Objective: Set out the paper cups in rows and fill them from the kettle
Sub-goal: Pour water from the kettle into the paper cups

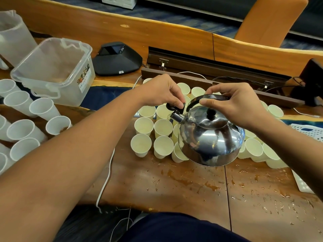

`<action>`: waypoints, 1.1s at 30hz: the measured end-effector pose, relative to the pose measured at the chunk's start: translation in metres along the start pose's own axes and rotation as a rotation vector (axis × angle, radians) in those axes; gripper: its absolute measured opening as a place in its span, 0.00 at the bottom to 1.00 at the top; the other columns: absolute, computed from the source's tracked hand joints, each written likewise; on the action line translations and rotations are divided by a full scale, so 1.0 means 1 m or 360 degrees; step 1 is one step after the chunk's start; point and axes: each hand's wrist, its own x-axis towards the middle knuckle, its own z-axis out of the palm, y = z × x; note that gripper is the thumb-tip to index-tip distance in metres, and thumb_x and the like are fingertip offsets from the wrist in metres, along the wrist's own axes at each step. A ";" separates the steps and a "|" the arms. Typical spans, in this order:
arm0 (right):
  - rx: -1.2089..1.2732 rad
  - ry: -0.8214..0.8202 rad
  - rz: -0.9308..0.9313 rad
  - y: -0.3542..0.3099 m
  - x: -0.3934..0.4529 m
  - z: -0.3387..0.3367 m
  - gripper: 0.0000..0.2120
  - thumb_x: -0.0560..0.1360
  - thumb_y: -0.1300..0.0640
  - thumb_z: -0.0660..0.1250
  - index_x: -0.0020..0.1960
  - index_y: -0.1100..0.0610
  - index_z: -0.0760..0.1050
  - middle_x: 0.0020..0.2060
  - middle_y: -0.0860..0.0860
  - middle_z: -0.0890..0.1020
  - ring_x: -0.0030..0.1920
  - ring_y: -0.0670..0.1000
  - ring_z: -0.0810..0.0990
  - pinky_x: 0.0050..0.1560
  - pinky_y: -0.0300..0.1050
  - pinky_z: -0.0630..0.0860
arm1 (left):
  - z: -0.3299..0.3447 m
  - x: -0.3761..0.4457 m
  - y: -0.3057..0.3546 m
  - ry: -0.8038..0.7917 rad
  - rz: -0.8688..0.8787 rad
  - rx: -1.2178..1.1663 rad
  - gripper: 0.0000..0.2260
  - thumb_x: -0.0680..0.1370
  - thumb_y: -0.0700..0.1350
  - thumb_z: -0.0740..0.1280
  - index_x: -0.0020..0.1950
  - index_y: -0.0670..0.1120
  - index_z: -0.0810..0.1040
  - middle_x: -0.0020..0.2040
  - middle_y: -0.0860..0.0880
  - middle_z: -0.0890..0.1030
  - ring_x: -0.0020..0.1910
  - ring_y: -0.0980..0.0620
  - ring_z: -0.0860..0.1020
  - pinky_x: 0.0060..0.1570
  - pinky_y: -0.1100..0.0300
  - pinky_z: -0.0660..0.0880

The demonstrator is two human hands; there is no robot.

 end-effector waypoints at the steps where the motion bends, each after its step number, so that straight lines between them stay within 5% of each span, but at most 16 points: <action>1: -0.0004 -0.0003 0.0001 0.000 0.000 0.000 0.13 0.70 0.47 0.76 0.51 0.51 0.83 0.40 0.37 0.80 0.41 0.37 0.79 0.43 0.35 0.71 | 0.000 0.000 0.000 0.0003 -0.0005 -0.0001 0.06 0.73 0.43 0.76 0.47 0.52 0.87 0.37 0.62 0.83 0.41 0.67 0.80 0.35 0.76 0.71; 6: -0.0025 -0.0020 -0.0012 -0.001 0.001 -0.001 0.11 0.70 0.47 0.75 0.50 0.50 0.83 0.42 0.36 0.80 0.45 0.41 0.80 0.45 0.42 0.74 | 0.002 0.001 -0.001 0.0001 -0.0015 0.0011 0.06 0.73 0.43 0.76 0.48 0.51 0.87 0.39 0.60 0.83 0.40 0.68 0.79 0.34 0.77 0.71; 25: 0.0020 0.0027 -0.0010 0.004 -0.001 -0.003 0.11 0.71 0.47 0.75 0.50 0.51 0.83 0.42 0.38 0.81 0.42 0.39 0.80 0.43 0.36 0.71 | 0.001 0.004 0.004 0.0004 0.0003 0.0030 0.06 0.73 0.43 0.76 0.50 0.50 0.87 0.39 0.61 0.83 0.42 0.67 0.80 0.37 0.77 0.72; 33: 0.0062 0.0100 -0.0008 0.003 -0.006 -0.004 0.12 0.70 0.47 0.75 0.51 0.52 0.84 0.44 0.42 0.84 0.41 0.41 0.81 0.40 0.30 0.73 | -0.006 -0.002 0.012 0.0002 0.0016 0.0033 0.06 0.73 0.44 0.77 0.49 0.51 0.87 0.40 0.60 0.85 0.42 0.64 0.81 0.43 0.68 0.75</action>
